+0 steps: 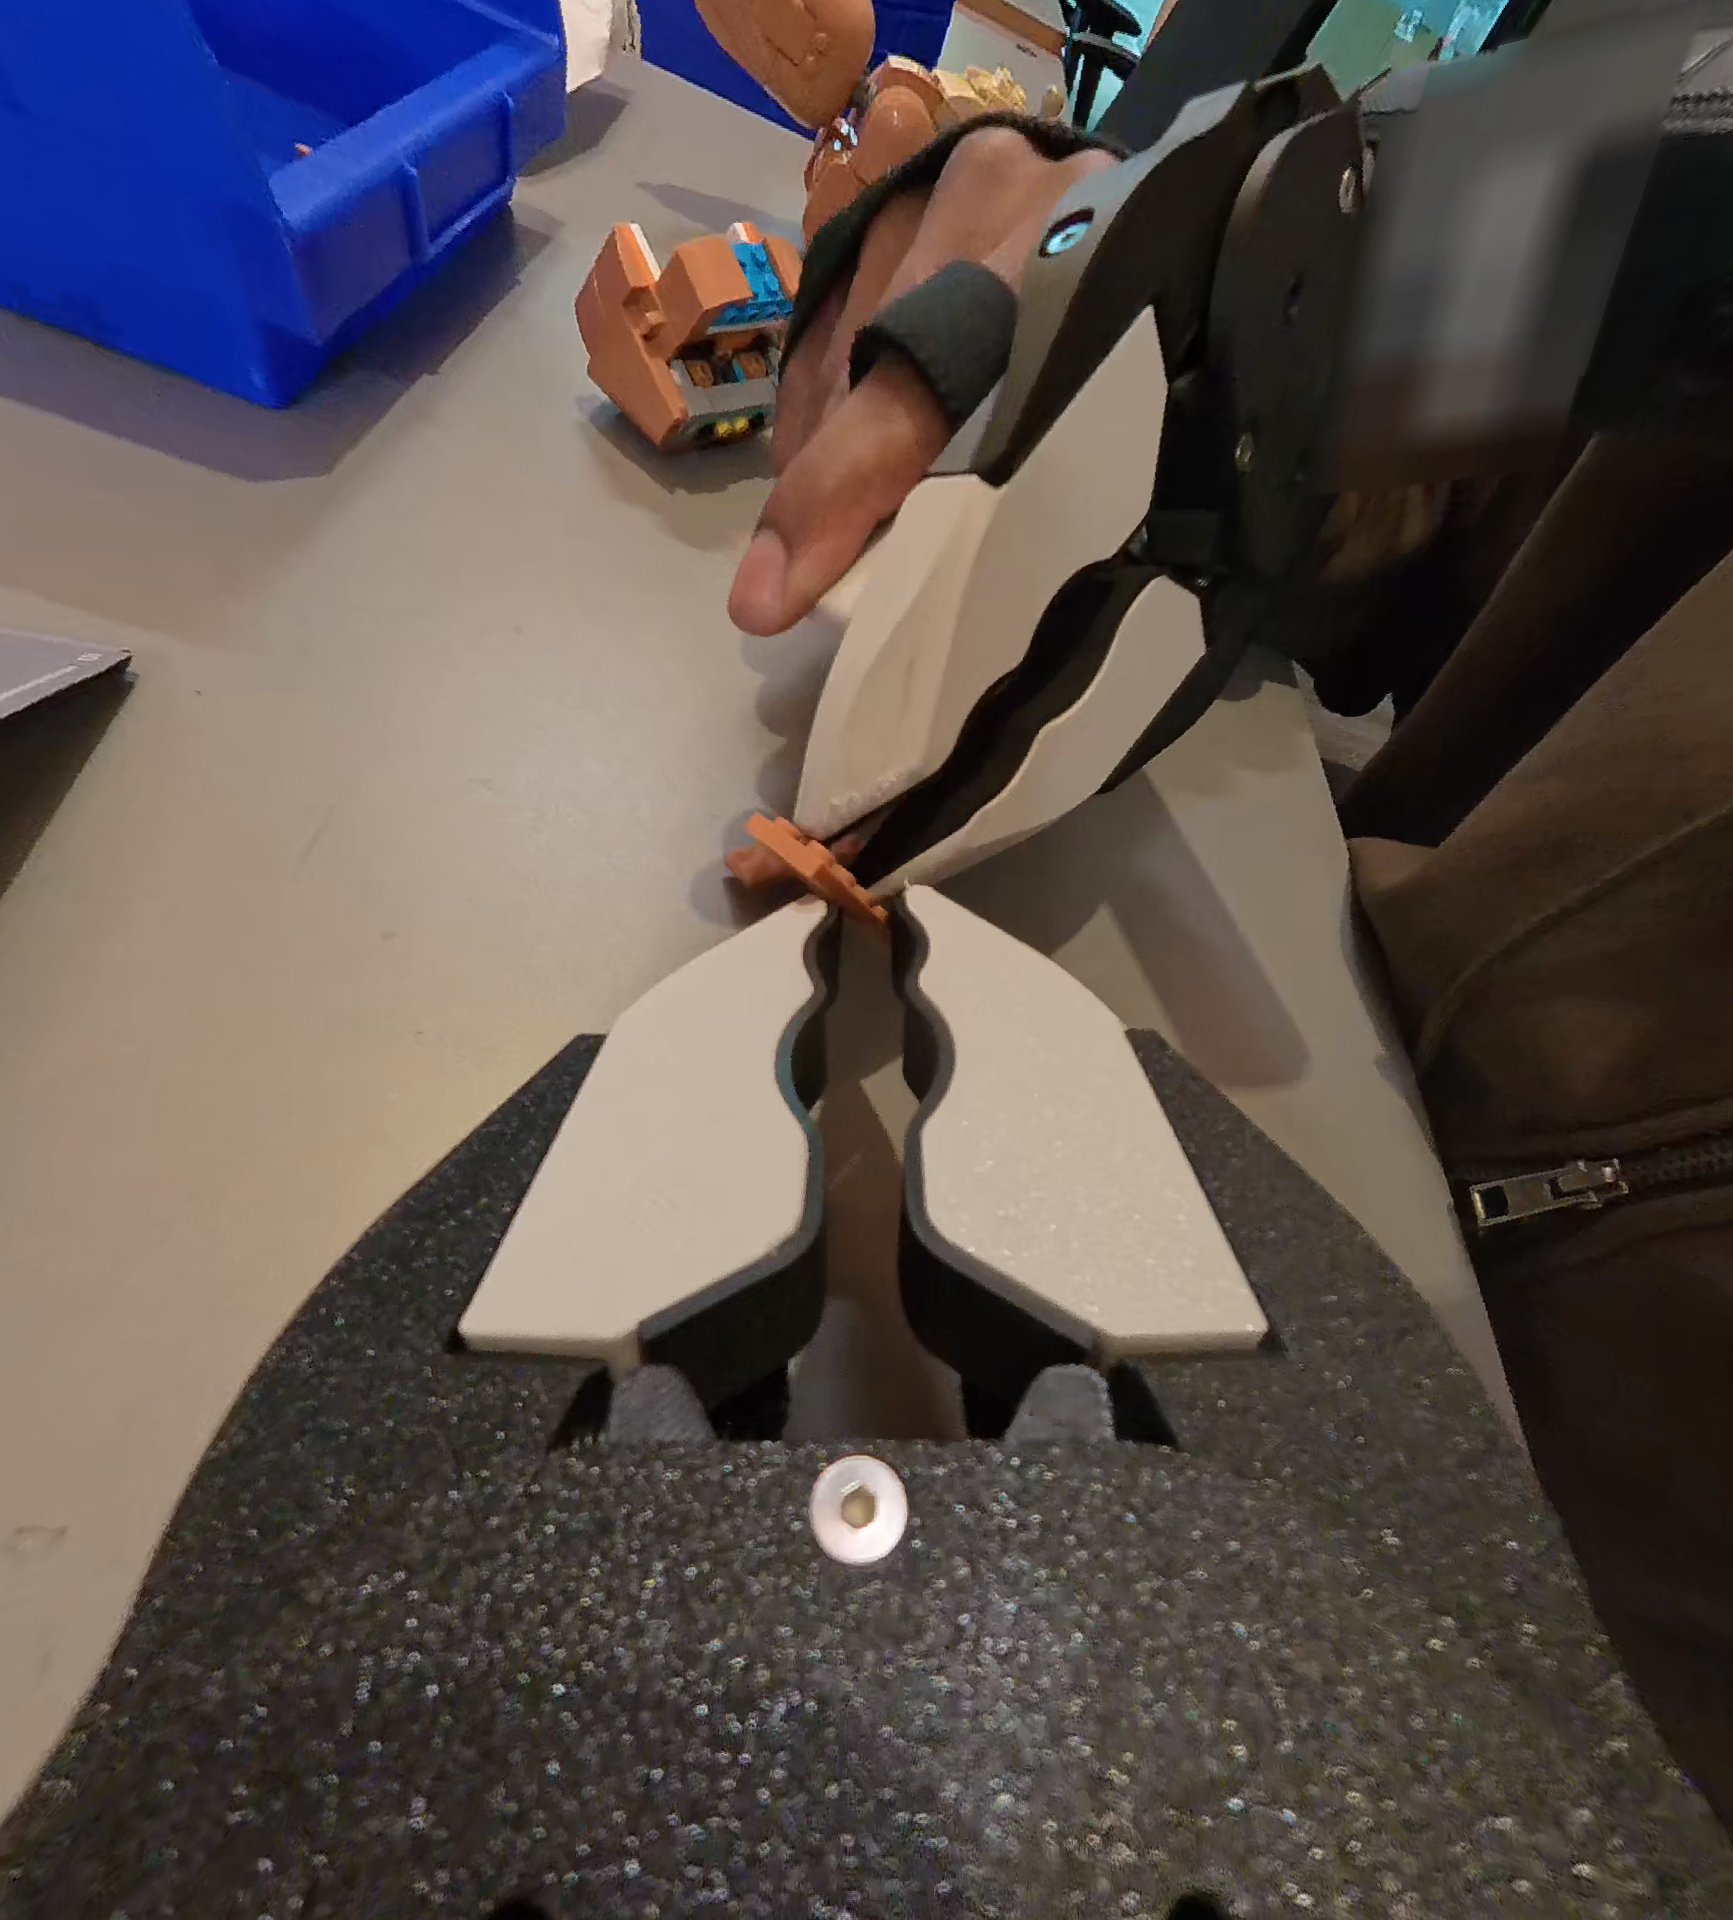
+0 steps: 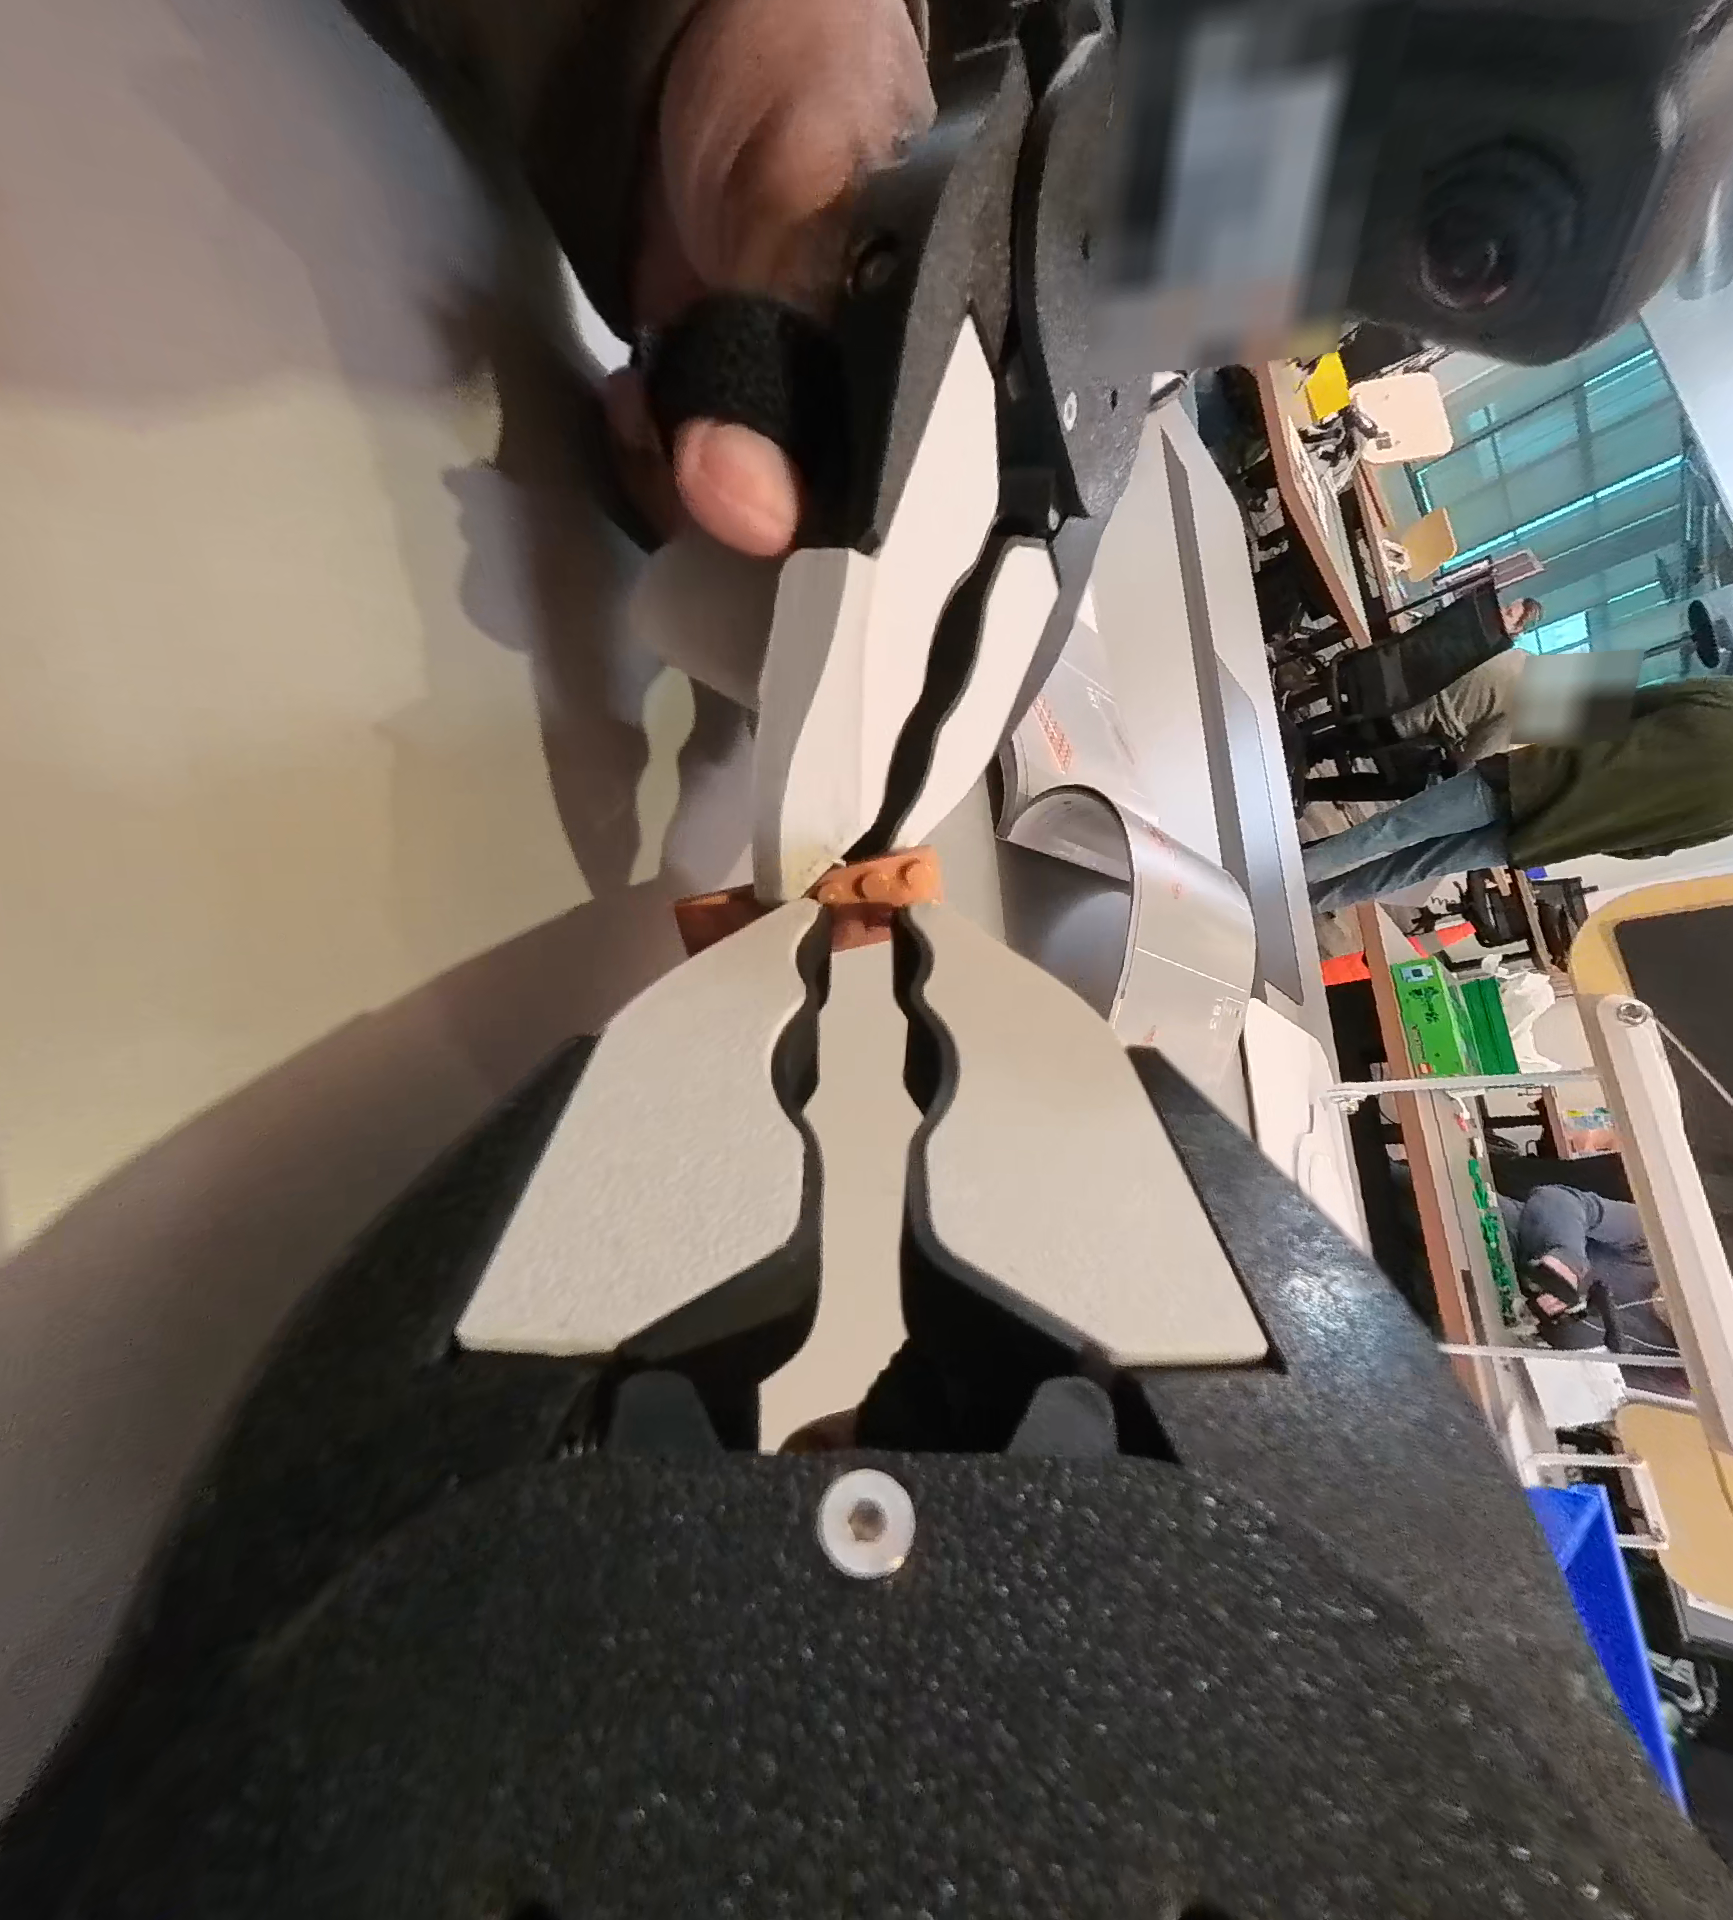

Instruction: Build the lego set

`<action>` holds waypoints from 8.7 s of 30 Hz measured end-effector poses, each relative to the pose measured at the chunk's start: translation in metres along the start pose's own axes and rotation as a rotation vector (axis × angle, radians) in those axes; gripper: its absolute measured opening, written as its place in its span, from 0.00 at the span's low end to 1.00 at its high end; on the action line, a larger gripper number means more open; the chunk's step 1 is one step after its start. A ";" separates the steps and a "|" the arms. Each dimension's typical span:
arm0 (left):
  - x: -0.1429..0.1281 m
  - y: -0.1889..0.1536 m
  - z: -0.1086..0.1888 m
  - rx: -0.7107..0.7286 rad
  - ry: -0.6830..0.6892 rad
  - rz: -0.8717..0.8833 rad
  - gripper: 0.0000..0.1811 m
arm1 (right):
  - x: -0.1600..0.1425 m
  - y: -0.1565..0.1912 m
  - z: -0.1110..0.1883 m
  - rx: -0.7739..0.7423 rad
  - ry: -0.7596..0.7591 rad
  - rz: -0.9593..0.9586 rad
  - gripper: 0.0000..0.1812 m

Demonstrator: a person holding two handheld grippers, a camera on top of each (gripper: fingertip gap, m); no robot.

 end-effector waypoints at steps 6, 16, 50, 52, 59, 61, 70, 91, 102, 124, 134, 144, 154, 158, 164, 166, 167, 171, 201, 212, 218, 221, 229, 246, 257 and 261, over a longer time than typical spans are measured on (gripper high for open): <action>0.001 0.002 0.002 -0.043 -0.028 0.064 0.05 | -0.003 -0.007 0.002 0.013 -0.045 -0.153 0.10; 0.002 0.003 0.004 -0.118 -0.070 0.168 0.04 | 0.000 -0.010 0.005 -0.015 -0.071 -0.131 0.13; 0.000 -0.001 0.002 -0.153 -0.022 0.137 0.03 | -0.010 -0.019 -0.001 0.290 -0.185 -0.861 0.04; 0.000 0.001 0.002 -0.154 -0.034 0.192 0.03 | -0.011 -0.021 0.000 0.249 -0.189 -0.820 0.04; 0.005 0.008 0.009 -0.250 -0.160 0.440 0.03 | -0.002 -0.017 0.007 0.129 -0.205 -0.435 0.28; 0.005 0.008 0.009 -0.282 -0.179 0.483 0.03 | 0.000 -0.010 0.004 0.127 -0.187 -0.338 0.33; 0.006 0.005 0.009 -0.370 -0.213 0.576 0.03 | 0.005 -0.004 0.001 0.017 -0.170 -0.116 0.31; 0.005 0.007 0.007 -0.348 -0.224 0.611 0.04 | 0.007 -0.008 0.003 0.007 -0.207 -0.213 0.29; 0.009 0.011 0.010 -0.336 -0.282 0.635 0.07 | 0.010 -0.010 -0.001 -0.034 -0.210 -0.289 0.28; 0.012 0.011 0.009 -0.335 -0.367 0.598 0.05 | 0.008 -0.018 0.000 -0.083 -0.198 -0.376 0.29; 0.011 0.012 0.008 -0.326 -0.357 0.613 0.04 | 0.006 -0.018 0.000 -0.075 -0.189 -0.375 0.29; 0.007 0.015 0.004 -0.341 -0.350 0.749 0.03 | 0.002 -0.019 0.001 -0.030 -0.169 -0.400 0.28; 0.007 0.016 0.005 -0.332 -0.354 0.749 0.03 | 0.000 -0.020 0.000 -0.045 -0.165 -0.407 0.28; 0.007 0.016 0.005 -0.328 -0.346 0.747 0.03 | 0.000 -0.020 0.000 -0.043 -0.157 -0.405 0.28; 0.006 0.018 0.005 -0.303 -0.341 0.757 0.03 | -0.002 -0.021 0.000 -0.016 -0.113 -0.430 0.29; 0.006 0.020 0.007 -0.289 -0.350 0.764 0.03 | -0.004 -0.022 0.001 0.012 -0.064 -0.463 0.30; 0.006 0.021 0.007 -0.279 -0.353 0.766 0.03 | -0.005 -0.022 0.001 0.031 -0.026 -0.489 0.30; 0.005 0.028 0.011 -0.231 -0.368 0.777 0.03 | -0.012 -0.018 0.005 0.040 0.185 -0.631 0.30; 0.002 0.023 0.007 -0.189 -0.287 0.727 0.03 | -0.033 0.010 0.013 -0.017 0.335 -0.958 0.09; 0.001 0.026 0.009 -0.167 -0.271 0.722 0.03 | -0.034 -0.007 0.012 0.004 0.278 -0.743 0.10; 0.001 0.026 0.010 -0.165 -0.255 0.703 0.03 | -0.034 -0.021 0.010 0.221 0.319 -0.414 0.17; 0.001 0.027 0.011 -0.168 -0.247 0.688 0.03 | -0.027 -0.030 0.006 0.393 0.296 -0.267 0.18; 0.000 0.031 0.016 -0.155 -0.209 0.656 0.03 | -0.037 -0.033 -0.023 0.698 0.311 -0.118 0.21; 0.000 0.034 0.018 -0.153 -0.239 0.681 0.03 | -0.034 -0.027 -0.014 0.381 0.293 -0.441 0.09; 0.000 0.031 0.012 -0.131 -0.219 0.661 0.03 | -0.017 -0.049 -0.001 0.148 -0.030 -0.714 0.08; 0.000 0.030 0.011 -0.117 -0.207 0.645 0.03 | -0.019 -0.049 -0.006 0.147 -0.004 -0.734 0.09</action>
Point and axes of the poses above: each gripper's, where its closed fingertips meet, z back along the fingers, x out of its top, y = z × x across the jaws, the point moved 8 cm from there along z, back along the fingers, and after that the axes turned 6 degrees about -y, right-handed, at the moved point
